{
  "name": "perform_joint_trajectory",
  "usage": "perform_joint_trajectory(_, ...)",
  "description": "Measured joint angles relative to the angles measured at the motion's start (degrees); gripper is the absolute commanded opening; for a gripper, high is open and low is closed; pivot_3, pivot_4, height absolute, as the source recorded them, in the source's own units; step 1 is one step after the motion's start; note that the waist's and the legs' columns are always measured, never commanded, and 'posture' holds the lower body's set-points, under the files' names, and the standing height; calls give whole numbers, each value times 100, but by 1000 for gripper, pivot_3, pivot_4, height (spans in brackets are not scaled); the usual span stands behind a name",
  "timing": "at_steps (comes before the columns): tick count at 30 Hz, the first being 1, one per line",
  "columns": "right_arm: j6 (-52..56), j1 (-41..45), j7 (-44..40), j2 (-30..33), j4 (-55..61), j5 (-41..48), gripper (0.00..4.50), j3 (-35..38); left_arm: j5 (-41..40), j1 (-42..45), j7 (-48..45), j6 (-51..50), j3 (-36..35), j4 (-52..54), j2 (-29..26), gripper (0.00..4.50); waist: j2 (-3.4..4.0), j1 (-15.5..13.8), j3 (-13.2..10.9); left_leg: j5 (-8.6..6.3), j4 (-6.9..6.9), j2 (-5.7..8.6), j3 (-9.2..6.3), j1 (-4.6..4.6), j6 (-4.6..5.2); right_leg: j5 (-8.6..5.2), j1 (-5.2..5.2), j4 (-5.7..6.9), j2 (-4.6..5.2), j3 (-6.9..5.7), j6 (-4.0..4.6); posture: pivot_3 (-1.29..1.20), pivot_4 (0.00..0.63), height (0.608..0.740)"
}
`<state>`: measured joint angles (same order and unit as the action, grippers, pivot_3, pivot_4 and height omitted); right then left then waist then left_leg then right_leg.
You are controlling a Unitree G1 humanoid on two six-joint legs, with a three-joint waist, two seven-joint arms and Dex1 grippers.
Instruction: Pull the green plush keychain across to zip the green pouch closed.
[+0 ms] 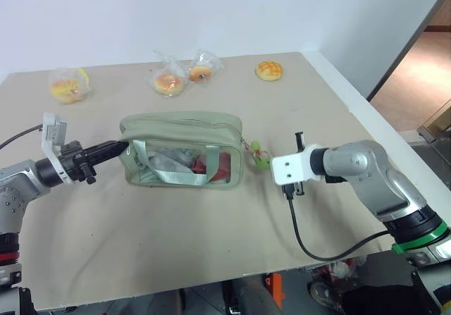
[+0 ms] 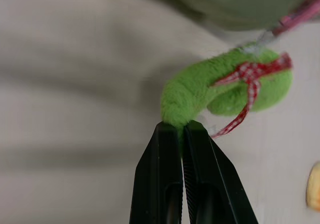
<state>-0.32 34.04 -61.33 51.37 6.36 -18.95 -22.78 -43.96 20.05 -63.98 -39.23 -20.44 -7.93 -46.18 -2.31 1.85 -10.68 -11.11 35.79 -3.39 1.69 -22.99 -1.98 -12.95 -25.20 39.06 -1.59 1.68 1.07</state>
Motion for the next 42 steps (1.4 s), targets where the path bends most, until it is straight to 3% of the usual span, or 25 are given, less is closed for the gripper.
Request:
perform_joint_trajectory(8,-224,-36,-526,294,41,-67,33,-39,-14,-62,55,-58,-34,62,0,0,-1,1,1,0,0,-3,-7,12,0,1,8,1,-4,-6,3,0,150,740)
perform_joint_trajectory(15,594,-27,-315,-564,-157,498,33,307,-57,-105,262,-147,-98,84,1,0,-4,22,3,0,1,-3,-6,11,0,3,9,3,-3,-3,1,0,150,740)
perform_joint_trajectory(16,942,-23,-326,-633,-199,833,318,583,-67,-120,286,-189,-118,107,1,0,-3,22,3,0,1,-1,-5,9,0,3,9,3,-1,-2,1,0,150,740)
perform_joint_trajectory(21,2413,7,-433,-675,-149,2171,1877,1833,9,-335,369,-372,-129,89,-39,1558,-5,33,2,0,-1,-2,-6,5,0,3,6,2,-3,8,1,0,150,740)
perform_joint_trajectory(22,2671,-96,-536,-572,-23,2488,2399,2080,1,-364,370,-469,-125,91,-39,2059,-8,31,0,0,-1,-4,-14,-3,0,1,3,2,-4,2,5,0,150,740)
perform_joint_trajectory(28,3434,-838,-919,-42,410,3484,4332,2627,-53,-359,354,-628,-193,174,-192,3988,-10,21,-1,0,-4,-5,-17,-9,0,-3,-3,1,-5,-1,9,0,150,740)
perform_joint_trajectory(29,3528,-968,-985,22,461,3646,4338,2729,-70,-364,354,-628,-207,331,-230,4299,-10,30,-1,0,-3,-4,-14,-8,0,-1,-3,1,-4,2,7,0,150,740)
perform_joint_trajectory(38,4407,-1195,-618,20,985,4967,4338,3792,-91,-1234,220,-673,-823,807,-828,4299,-12,102,-3,-1,-14,-15,-16,-2,0,-5,-8,1,-4,2,15,0,150,740)
perform_joint_trajectory(42,4853,-1506,-148,-95,1141,5559,4338,4330,-156,-1519,235,-738,-1516,607,-904,4299,-15,86,-4,-1,-15,-12,-18,-6,-1,-7,-9,1,-1,-2,18,0,150,740)
